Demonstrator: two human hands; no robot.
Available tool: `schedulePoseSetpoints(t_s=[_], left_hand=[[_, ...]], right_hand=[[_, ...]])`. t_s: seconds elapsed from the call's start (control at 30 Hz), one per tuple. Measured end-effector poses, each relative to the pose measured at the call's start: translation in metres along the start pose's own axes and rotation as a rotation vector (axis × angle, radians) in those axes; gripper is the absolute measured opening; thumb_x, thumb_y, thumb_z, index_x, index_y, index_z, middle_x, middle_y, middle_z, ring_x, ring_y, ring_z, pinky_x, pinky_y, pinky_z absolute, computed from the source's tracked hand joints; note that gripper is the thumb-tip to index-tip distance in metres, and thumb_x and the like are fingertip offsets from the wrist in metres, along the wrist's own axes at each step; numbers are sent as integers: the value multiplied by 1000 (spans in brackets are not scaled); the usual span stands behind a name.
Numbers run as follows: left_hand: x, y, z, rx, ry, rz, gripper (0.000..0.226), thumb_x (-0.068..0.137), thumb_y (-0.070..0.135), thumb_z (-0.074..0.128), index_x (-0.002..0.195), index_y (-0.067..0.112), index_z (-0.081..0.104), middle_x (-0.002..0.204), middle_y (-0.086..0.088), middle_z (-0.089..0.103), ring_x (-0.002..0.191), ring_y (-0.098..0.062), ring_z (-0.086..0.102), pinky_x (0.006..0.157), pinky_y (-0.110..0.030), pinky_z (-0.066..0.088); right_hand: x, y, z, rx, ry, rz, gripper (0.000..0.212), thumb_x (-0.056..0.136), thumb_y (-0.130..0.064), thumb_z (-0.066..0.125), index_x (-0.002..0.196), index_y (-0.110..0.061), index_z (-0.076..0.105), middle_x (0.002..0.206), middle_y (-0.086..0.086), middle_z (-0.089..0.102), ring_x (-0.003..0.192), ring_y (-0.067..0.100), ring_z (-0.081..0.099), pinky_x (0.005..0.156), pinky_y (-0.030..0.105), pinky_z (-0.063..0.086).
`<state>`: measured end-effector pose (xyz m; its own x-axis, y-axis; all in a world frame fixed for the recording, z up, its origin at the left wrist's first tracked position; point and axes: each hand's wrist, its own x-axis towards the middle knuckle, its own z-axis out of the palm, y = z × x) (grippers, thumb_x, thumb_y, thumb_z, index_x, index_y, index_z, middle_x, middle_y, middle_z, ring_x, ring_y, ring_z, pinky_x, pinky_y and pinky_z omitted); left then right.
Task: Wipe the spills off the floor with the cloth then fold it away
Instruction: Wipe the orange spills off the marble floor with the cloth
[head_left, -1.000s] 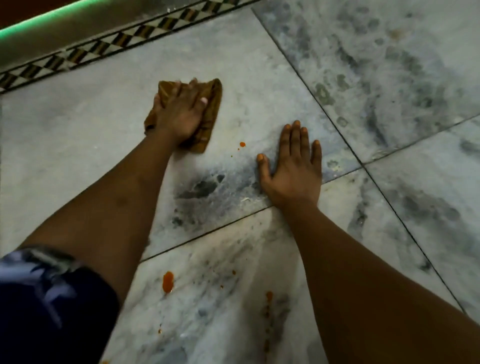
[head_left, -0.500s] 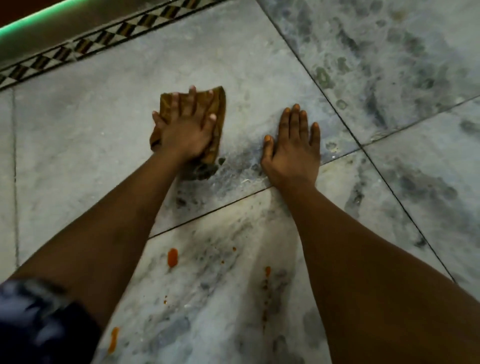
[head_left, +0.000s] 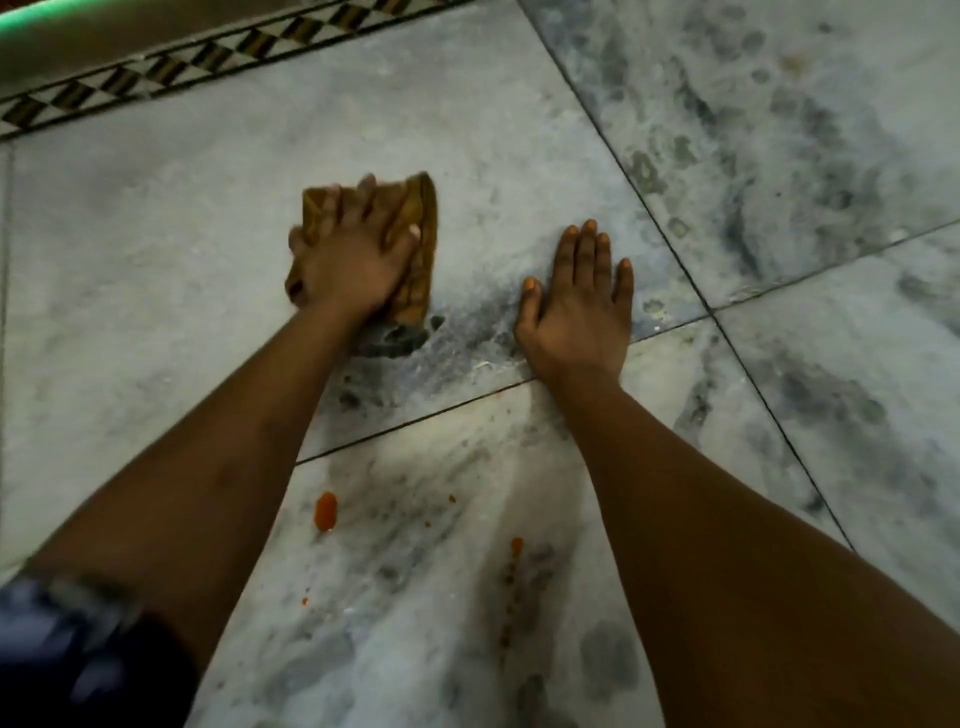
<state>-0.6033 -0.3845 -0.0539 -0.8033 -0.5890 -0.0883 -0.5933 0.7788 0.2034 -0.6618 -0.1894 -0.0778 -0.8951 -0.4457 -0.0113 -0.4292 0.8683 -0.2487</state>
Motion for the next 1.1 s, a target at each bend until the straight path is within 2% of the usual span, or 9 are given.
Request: schedulePoseSetpoints(t_s=[0.13,0.27,0.33,0.47,0.6,0.73,0.83,0.97,1.1], left_hand=[[35,55,6,-16,-47,10,54,96,49,30,147,33,20,159,4,10,145,-28,5,109,-61,7],[-48,61,17,98,73,219,53,90,53,33,139,34,38,146,-2,40,126,-31,35,94,-48,29],[-89,34,14,145,102,265,53,88,56,31,137,38,42,137,-2,49,114,-32,43,86,-44,29],[-74,-18,7,152,133,107,56,88,56,25,136,35,43,140,-4,45,128,-34,33,103,-55,15],[2,3,2,15,65,-69,54,95,52,30,145,33,29,156,-1,21,143,-32,13,110,-60,10],[-9,56,14,55,-12,90,67,87,67,25,146,37,20,158,4,16,145,-26,10,110,-58,8],[-61,41,17,124,-18,238,78,73,73,16,145,42,18,157,8,17,144,-21,11,109,-55,15],[-67,10,0,110,10,104,58,88,55,39,143,39,28,150,2,31,135,-29,25,95,-50,30],[-67,36,-16,111,-55,21,50,91,37,46,140,34,36,132,-9,44,120,-35,37,83,-45,39]], right_hand=[[0,-2,2,3,10,-8,64,97,-40,25,150,-9,5,159,10,2,146,20,-1,116,38,-6],[1,-2,1,-4,31,-7,68,91,-41,18,150,-8,7,158,11,5,146,20,2,116,38,-5],[1,-1,1,2,15,-14,65,95,-40,21,149,-8,5,158,11,3,146,21,0,116,39,-5],[1,0,3,4,1,-10,64,98,-40,22,149,-8,0,159,10,-2,146,20,-3,116,38,-8],[1,0,4,5,5,-13,64,98,-40,23,150,-8,1,159,10,-1,146,20,-3,116,38,-7],[2,0,3,9,21,-8,64,97,-38,26,150,-8,5,158,11,2,146,20,0,116,39,-6],[1,-1,4,6,11,-8,64,98,-39,25,150,-8,4,158,11,1,146,20,-1,116,38,-7],[1,0,1,-1,-12,-3,64,98,-39,23,150,-7,2,159,11,0,146,21,-2,116,39,-6],[0,-3,-7,17,-75,-12,64,99,-39,23,150,-6,2,158,11,-2,146,21,-3,116,40,-6]])
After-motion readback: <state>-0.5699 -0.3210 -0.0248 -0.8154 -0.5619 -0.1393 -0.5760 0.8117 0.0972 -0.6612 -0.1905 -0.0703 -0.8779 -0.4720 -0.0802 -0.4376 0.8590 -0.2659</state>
